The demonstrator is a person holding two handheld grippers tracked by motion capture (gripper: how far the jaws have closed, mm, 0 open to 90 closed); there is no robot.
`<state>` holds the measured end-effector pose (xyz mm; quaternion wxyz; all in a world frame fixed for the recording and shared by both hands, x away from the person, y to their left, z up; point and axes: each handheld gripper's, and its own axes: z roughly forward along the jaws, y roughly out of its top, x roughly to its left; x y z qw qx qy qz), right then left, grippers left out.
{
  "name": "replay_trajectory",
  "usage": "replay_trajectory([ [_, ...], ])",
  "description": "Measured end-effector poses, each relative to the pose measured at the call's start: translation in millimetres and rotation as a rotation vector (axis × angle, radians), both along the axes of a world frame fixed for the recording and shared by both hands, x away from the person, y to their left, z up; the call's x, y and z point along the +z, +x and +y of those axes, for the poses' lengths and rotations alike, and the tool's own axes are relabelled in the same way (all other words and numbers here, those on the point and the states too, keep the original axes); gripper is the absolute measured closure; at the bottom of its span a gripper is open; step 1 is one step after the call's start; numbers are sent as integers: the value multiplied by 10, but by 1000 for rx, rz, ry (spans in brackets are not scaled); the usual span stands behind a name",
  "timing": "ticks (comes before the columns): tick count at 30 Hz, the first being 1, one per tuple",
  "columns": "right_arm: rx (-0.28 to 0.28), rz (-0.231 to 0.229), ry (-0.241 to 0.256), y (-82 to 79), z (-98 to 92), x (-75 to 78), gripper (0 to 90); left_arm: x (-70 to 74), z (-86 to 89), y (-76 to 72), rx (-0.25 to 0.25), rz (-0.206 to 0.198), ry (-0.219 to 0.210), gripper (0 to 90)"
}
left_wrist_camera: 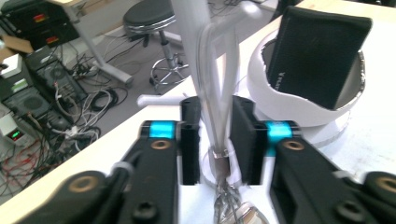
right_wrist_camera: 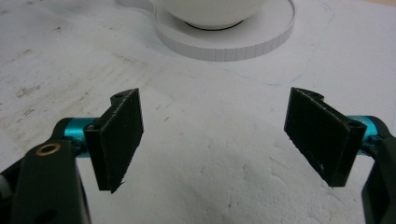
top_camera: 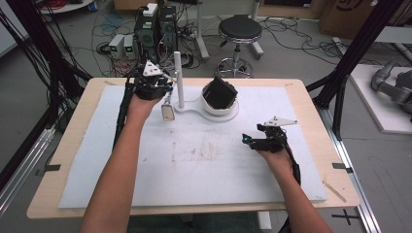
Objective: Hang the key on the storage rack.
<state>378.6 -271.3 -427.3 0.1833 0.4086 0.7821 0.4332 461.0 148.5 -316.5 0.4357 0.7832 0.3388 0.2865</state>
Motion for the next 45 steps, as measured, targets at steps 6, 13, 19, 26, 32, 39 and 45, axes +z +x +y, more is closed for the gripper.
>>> replay_trajectory([
  [6,0,-1,-3,-11,8,7,199,-23,90,-78,16,20,-37,536],
  [13,-1,-6,-4,-17,12,12,199,-68,239,-268,-24,31,-95,383],
  [19,-11,-10,-1,-16,-6,18,199,-63,352,-415,-61,30,-117,329],
  [26,-20,-13,3,-25,-19,30,199,-39,374,-579,-112,30,-116,264],
  [32,-22,-13,6,-29,-18,32,199,-109,389,-725,-141,32,-122,228],
  [39,-21,-19,4,-18,-34,30,199,-267,453,-875,-157,51,-138,219],
  [45,-23,-22,2,-20,-30,30,199,-413,526,-981,-155,66,-142,215],
])
